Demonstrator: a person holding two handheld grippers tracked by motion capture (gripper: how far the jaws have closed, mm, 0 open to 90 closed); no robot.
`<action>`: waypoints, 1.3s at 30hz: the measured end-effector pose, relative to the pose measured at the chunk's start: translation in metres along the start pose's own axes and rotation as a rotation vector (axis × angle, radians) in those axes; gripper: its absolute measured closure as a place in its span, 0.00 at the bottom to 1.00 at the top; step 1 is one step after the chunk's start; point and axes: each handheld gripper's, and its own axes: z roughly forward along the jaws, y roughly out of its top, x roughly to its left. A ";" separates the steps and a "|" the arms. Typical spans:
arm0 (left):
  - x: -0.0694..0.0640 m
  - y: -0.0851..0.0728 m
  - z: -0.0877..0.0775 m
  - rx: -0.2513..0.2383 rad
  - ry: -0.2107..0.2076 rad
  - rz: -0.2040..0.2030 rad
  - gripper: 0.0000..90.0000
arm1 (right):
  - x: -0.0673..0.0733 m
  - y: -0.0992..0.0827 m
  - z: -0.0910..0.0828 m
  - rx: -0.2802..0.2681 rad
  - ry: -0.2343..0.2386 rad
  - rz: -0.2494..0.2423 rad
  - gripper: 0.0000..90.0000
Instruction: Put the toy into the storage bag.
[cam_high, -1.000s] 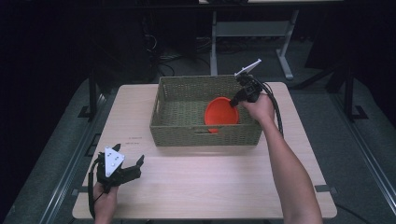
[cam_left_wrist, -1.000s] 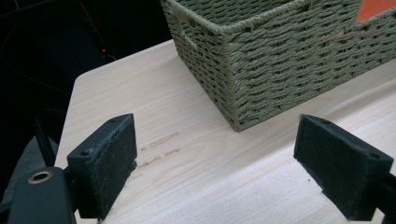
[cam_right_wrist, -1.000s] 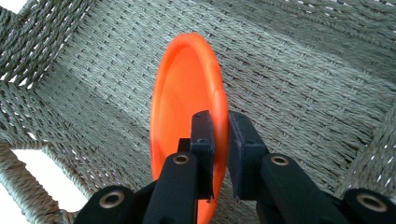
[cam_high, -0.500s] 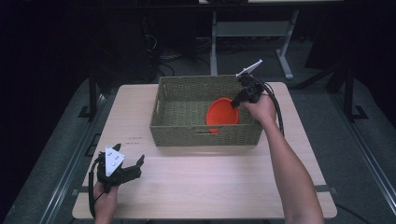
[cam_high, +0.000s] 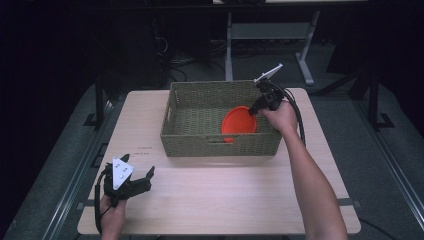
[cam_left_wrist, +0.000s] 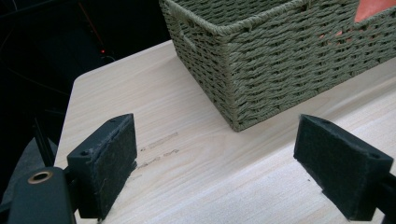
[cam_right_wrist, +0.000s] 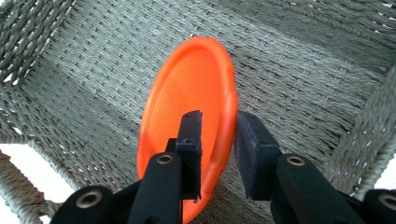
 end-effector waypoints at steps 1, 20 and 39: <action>0.001 0.000 0.000 0.000 0.001 -0.002 0.14 | 0.000 0.000 0.000 0.001 -0.001 0.002 0.78; 0.000 0.000 0.000 0.002 -0.002 0.002 0.14 | 0.000 -0.004 -0.004 -0.020 0.046 0.007 0.75; -0.002 0.000 0.000 0.007 -0.003 0.015 0.14 | 0.009 -0.019 -0.031 -0.083 0.114 -0.015 0.56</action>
